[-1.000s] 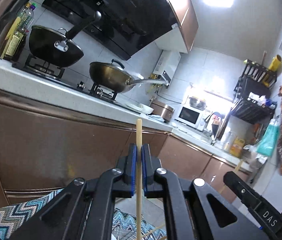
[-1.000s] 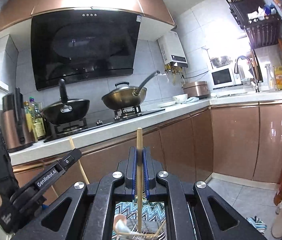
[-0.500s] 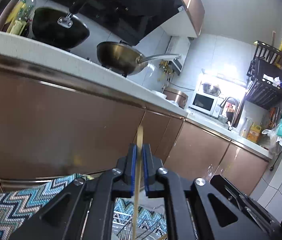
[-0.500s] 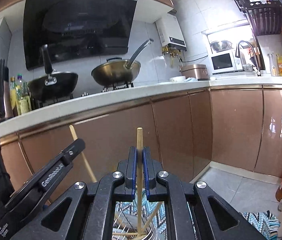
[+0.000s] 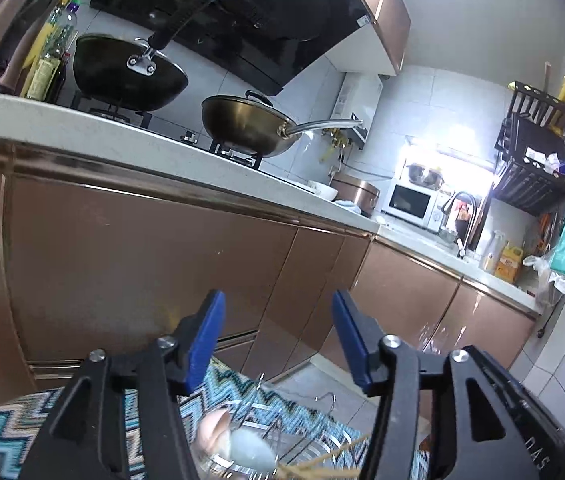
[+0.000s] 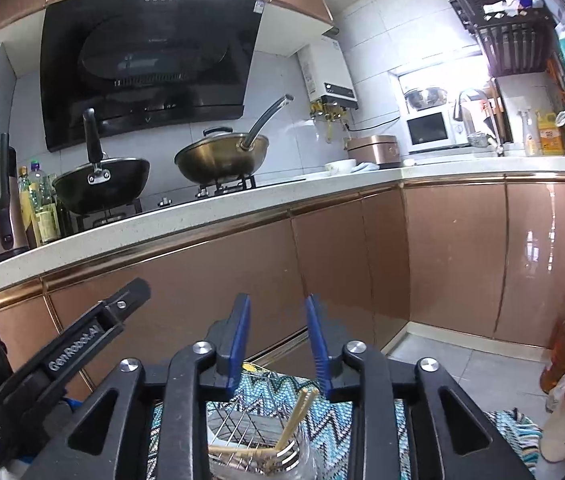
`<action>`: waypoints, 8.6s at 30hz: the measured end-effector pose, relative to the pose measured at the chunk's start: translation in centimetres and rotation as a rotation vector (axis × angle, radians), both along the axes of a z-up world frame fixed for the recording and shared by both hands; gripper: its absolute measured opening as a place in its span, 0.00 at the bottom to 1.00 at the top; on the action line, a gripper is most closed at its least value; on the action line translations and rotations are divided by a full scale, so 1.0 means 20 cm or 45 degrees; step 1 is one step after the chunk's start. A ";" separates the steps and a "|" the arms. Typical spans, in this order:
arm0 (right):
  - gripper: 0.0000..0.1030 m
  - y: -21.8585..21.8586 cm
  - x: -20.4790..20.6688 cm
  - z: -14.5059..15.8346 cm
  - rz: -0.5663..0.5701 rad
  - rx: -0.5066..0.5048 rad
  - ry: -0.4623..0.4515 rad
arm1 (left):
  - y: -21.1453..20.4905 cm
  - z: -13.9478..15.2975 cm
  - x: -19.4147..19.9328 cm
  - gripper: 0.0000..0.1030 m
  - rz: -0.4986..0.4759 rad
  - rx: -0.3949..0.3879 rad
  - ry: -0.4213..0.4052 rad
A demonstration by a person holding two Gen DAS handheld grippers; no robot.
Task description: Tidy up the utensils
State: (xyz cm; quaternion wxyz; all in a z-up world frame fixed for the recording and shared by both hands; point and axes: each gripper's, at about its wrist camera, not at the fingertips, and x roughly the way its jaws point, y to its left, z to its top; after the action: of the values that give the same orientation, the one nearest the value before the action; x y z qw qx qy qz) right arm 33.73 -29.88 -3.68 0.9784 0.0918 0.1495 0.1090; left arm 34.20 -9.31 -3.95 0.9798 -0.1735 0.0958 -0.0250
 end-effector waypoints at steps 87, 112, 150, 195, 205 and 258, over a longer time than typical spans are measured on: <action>1.00 0.09 -1.33 0.27 -0.505 -0.234 0.032 | 0.35 0.36 -1.40 0.80 0.083 0.370 -0.054; 1.00 0.10 -1.36 0.28 -0.537 -0.284 0.024 | 0.40 0.35 -1.38 0.80 0.126 0.361 -0.043; 1.00 0.15 -1.31 0.26 -0.432 -0.287 0.033 | 0.40 0.33 -1.37 0.80 0.143 0.364 -0.018; 1.00 0.23 -1.18 0.25 -0.284 -0.343 -0.016 | 0.41 0.31 -1.29 0.80 0.180 0.394 0.011; 1.00 0.20 -1.18 0.23 -0.293 -0.333 -0.008 | 0.41 0.30 -1.29 0.80 0.166 0.406 0.008; 1.00 0.11 -1.22 0.24 -0.354 -0.301 -0.018 | 0.32 0.31 -1.31 0.80 0.118 0.444 -0.031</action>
State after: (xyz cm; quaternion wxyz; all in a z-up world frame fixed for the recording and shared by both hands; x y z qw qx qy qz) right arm 9.34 -27.63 1.19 0.9891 -0.0049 0.1402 -0.0451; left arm 7.95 -2.98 2.20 0.9963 -0.0049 0.0789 0.0351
